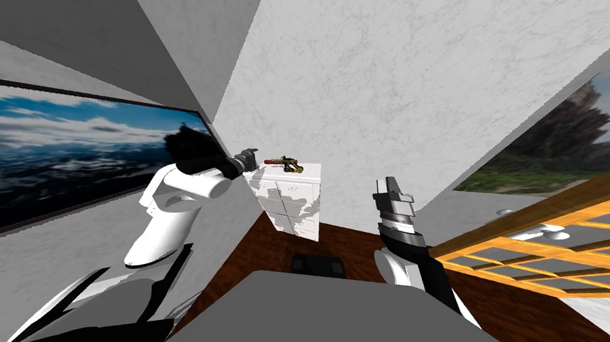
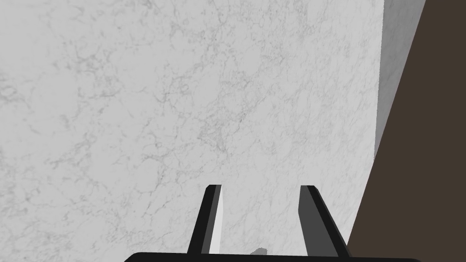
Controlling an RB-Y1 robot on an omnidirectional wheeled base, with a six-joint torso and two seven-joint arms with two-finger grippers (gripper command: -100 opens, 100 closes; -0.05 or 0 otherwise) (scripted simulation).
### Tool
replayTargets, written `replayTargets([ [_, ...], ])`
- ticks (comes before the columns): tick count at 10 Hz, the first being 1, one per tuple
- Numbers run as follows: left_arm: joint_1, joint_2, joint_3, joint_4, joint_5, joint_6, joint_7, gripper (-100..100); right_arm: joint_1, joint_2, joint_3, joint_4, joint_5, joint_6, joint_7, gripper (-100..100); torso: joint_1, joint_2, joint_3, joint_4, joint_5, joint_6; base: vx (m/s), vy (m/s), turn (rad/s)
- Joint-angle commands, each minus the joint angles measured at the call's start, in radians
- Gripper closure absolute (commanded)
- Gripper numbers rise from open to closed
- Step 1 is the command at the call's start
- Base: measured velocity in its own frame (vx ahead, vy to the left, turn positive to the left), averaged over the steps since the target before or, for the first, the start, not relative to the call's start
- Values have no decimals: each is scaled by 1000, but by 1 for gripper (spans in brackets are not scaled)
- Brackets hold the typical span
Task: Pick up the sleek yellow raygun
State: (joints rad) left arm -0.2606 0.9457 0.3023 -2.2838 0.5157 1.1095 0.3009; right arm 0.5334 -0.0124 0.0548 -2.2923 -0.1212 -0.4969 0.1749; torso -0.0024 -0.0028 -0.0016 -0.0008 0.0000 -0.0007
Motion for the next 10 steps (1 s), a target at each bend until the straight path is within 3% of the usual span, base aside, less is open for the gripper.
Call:
replayTargets([
  [1,-40,29,4,12,30,50,13,-100,0,0,0,0,0,0,0,0,0,0,0,0,0,0,38,-41,-90],
  [3,-40,29,4,12,30,92,13,-100,0,0,0,0,0,0,0,0,-1,-1,-1,0,0,0,23,-25,-10],
  [6,-102,74,11,28,85,182,32,-100,0,0,0,0,0,0,0,0,-1,0,0,0,0,0,32,-43,-59],
  [8,-102,74,11,28,85,218,32,-100,0,0,0,0,0,0,0,0,-1,-1,-1,0,0,0,27,-31,-17],
  [9,-130,93,14,36,112,257,40,-100,0,0,0,0,0,0,0,0,0,0,0,0,0,0,31,-43,-60],
  [10,-130,93,14,36,112,276,40,-100,0,0,0,0,0,0,0,0,-1,0,0,0,0,0,37,-41,-38],
])
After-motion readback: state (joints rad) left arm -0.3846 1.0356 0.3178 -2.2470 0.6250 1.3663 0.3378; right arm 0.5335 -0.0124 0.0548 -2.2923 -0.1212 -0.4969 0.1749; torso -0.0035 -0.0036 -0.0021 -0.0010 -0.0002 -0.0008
